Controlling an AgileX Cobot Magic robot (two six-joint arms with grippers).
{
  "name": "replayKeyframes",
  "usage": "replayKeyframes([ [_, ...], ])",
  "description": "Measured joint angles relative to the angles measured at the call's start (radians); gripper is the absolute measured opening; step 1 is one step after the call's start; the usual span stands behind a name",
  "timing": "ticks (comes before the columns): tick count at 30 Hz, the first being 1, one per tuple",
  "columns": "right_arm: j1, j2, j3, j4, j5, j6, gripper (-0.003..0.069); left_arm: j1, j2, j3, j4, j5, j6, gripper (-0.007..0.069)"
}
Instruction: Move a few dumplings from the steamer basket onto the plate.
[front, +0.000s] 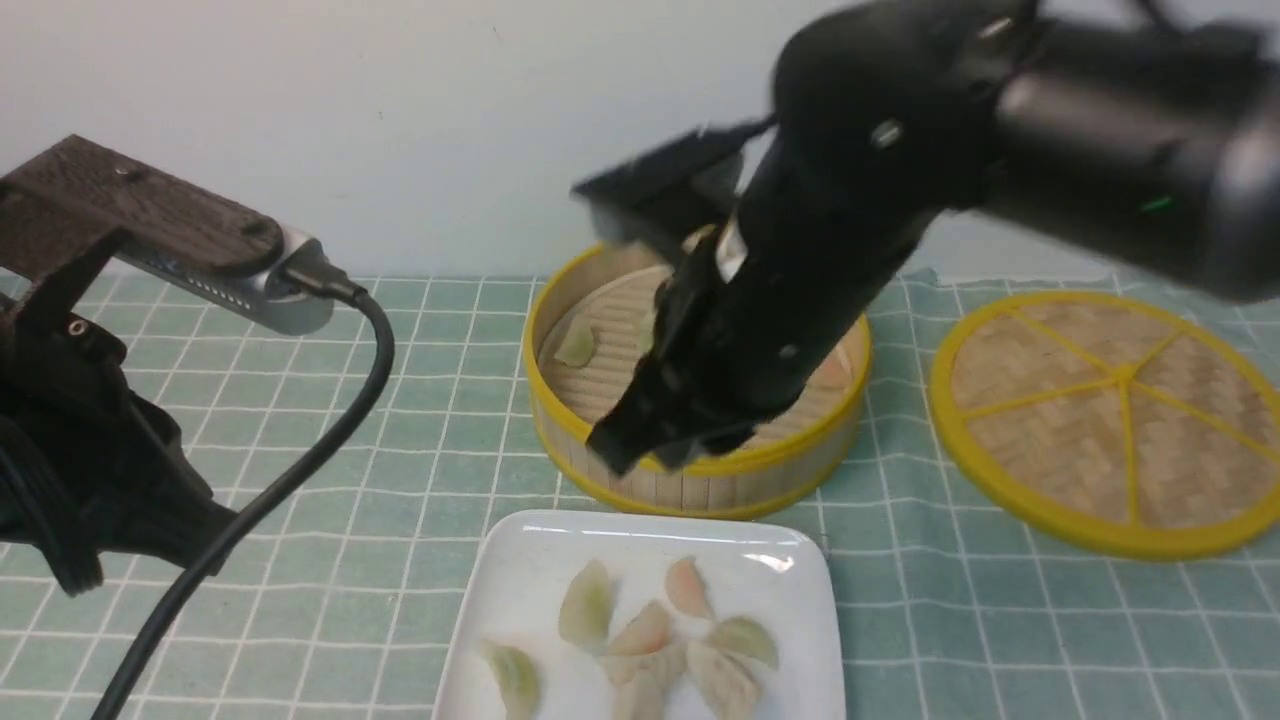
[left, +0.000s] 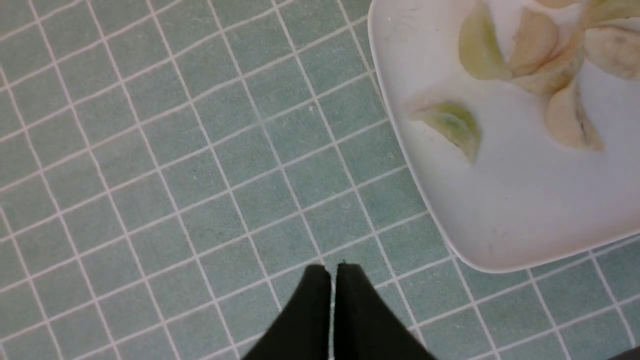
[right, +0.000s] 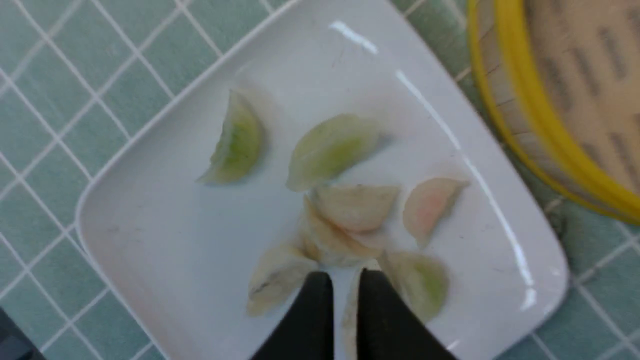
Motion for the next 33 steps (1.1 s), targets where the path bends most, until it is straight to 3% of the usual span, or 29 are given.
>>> replayKeyframes([
  [5, 0.000, -0.367, 0.102, -0.106, -0.017, 0.131, -0.0013, 0.000, 0.000, 0.006, -0.013, -0.002, 0.002, -0.0006],
  [13, 0.000, -1.004, 0.588, -0.250, -0.349, 0.224, -0.0013, 0.000, -0.001, 0.032, -0.116, -0.086, 0.035, -0.0006],
  [16, 0.000, -1.319, 0.824, -0.349, -0.505, 0.314, -0.0013, 0.000, -0.001, 0.032, -0.183, -0.146, 0.066, -0.0006],
  [20, 0.000, -1.624, 1.003, -0.470, -0.537, 0.468, -0.0015, 0.000, -0.001, 0.032, -0.270, -0.230, 0.116, -0.0006],
  [25, 0.002, -1.703, 1.064, -0.543, -0.520, 0.544, -0.0015, 0.001, -0.007, 0.039, -0.359, -0.306, 0.189, -0.0006],
  [33, 0.003, -1.704, 1.072, -0.563, -0.521, 0.550, -0.0015, 0.001, -0.202, 0.201, -0.387, -0.463, 0.220, -0.0006],
])
